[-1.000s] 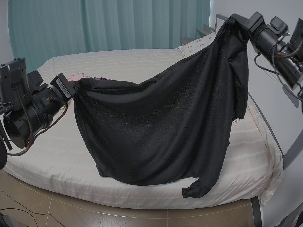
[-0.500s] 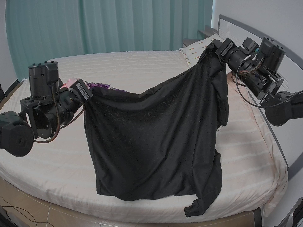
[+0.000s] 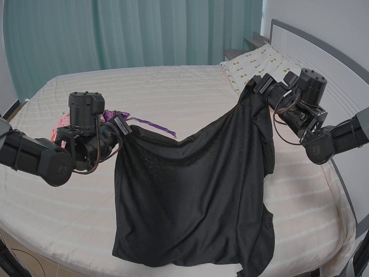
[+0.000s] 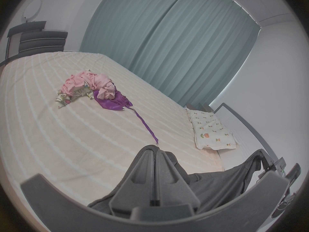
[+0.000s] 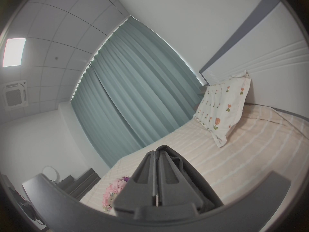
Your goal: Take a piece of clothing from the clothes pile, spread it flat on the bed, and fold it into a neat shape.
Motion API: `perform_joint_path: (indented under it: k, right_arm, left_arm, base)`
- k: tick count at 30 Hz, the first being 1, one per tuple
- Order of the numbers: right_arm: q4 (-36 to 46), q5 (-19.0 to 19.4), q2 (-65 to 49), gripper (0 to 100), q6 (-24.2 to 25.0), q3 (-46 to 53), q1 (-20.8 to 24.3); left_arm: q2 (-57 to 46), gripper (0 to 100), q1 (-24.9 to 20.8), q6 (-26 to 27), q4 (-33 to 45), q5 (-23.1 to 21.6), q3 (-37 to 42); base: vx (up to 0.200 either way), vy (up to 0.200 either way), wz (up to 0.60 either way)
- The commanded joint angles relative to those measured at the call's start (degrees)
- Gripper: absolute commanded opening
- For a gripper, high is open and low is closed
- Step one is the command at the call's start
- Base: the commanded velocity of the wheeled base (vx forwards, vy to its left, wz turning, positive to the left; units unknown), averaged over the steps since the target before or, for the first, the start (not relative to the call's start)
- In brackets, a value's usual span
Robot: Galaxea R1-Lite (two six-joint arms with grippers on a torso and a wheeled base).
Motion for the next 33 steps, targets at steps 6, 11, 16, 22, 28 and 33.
perform_joint_path:
  k: [6,11,16,22,28,33]
  right_arm:
    - [-0.77,0.47,9.7,0,1.09,0.47,-2.33]
    - [-1.12,1.35,12.6,100,5.83,0.2,-2.59]
    - [-1.29,0.65,18.66,100,4.43,-2.08,-3.82]
    - [-0.15,-3.84,20.6,100,4.16,-4.1,-7.69]
    - [-0.41,-1.11,16.29,100,4.16,7.41,-10.06]
    - [-3.14,3.55,7.41,100,4.07,25.25,-10.59]
  left_arm:
    - [9.29,0,0.65,-2.47,-1.13,-2.06,-0.94]
    - [14.73,100,0.92,-3.17,-1.21,-2.5,-3.23]
    - [21.59,100,3.11,-3.09,-2.18,-1.88,-8.85]
    - [24.14,100,5.75,-3.09,-2.36,0.05,-10.61]
    - [20.97,100,7.16,-3.17,-2.27,-0.12,-6.04]
    - [13.94,100,5.49,-3.35,-2.88,-0.74,5.65]
  base:
    - [0.0,0.0,0.0]
    - [0.0,0.0,0.0]
    - [0.0,0.0,0.0]
    - [0.0,0.0,0.0]
    - [0.0,0.0,0.0]
    - [0.0,0.0,0.0]
